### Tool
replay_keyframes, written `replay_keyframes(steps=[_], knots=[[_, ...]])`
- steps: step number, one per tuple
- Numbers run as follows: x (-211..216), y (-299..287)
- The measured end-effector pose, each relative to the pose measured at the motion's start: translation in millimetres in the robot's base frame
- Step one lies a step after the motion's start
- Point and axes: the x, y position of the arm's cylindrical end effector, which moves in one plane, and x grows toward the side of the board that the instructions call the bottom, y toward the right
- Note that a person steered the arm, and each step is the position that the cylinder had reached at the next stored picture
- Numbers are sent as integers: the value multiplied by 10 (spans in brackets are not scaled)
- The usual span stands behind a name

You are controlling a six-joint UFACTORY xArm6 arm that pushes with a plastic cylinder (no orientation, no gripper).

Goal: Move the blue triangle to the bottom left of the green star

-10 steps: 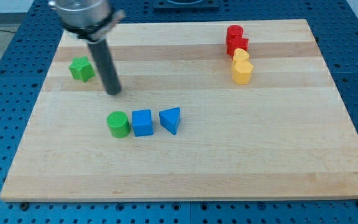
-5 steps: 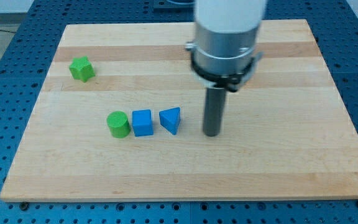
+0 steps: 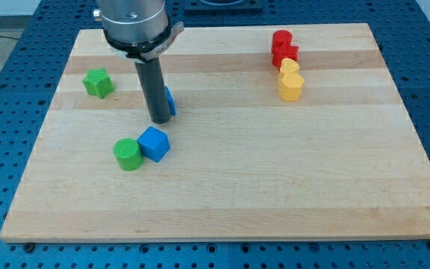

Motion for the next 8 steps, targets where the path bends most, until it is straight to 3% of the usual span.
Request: replay_keyframes(steps=[1,3,5,6,8], knots=[[-4,514],[-496,375],[-465,426],[-337,362],[-214,-474]])
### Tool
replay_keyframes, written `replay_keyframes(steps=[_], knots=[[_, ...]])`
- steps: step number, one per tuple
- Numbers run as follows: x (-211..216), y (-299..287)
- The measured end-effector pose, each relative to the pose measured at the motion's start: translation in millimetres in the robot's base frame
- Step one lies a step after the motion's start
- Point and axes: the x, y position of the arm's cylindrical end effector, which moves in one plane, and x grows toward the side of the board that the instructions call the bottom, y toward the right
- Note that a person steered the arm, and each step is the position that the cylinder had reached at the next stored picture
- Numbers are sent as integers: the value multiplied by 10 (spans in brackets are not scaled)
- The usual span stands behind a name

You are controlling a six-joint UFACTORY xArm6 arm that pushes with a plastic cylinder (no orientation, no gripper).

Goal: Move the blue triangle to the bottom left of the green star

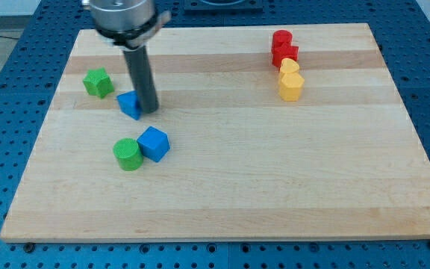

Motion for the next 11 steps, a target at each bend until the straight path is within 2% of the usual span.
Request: replay_keyframes(steps=[1,2,5,6,8,9,11], knots=[[15,-347],[166,-377],[240,-847],[240,-1065],[74,-1091],[124,-1023],[186,438]])
